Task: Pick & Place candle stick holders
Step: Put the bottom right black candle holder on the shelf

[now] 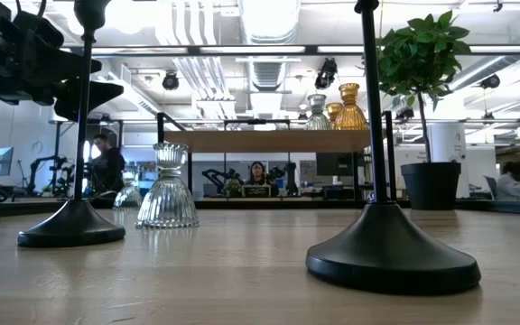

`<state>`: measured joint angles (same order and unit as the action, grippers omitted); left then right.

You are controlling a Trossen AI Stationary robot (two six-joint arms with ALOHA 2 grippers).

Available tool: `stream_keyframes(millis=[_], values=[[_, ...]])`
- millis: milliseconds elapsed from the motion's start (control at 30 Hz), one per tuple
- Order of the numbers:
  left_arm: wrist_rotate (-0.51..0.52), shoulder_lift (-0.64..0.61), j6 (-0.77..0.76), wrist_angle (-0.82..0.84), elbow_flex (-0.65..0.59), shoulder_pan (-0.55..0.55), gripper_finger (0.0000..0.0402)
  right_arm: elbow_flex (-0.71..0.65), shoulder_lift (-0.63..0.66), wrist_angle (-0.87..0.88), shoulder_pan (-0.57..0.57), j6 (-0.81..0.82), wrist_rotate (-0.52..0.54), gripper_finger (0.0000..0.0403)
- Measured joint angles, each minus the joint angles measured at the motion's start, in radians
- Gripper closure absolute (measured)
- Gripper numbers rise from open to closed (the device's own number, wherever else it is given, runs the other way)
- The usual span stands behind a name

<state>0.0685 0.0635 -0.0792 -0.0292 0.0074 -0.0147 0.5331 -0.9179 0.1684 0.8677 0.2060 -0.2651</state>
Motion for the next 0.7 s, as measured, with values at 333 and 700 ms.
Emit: stream_keyframes(millis=[333,700], values=[[0.000,0.000,0.000,0.000,0.000,0.000,0.0078,-0.001,0.000,-0.038,-0.091,-0.004,0.069,0.0393],[0.000,0.000,0.000,0.000,0.000,0.000,0.0078,0.189,-0.131,-0.074,-0.384,0.019,0.191,0.0393]])
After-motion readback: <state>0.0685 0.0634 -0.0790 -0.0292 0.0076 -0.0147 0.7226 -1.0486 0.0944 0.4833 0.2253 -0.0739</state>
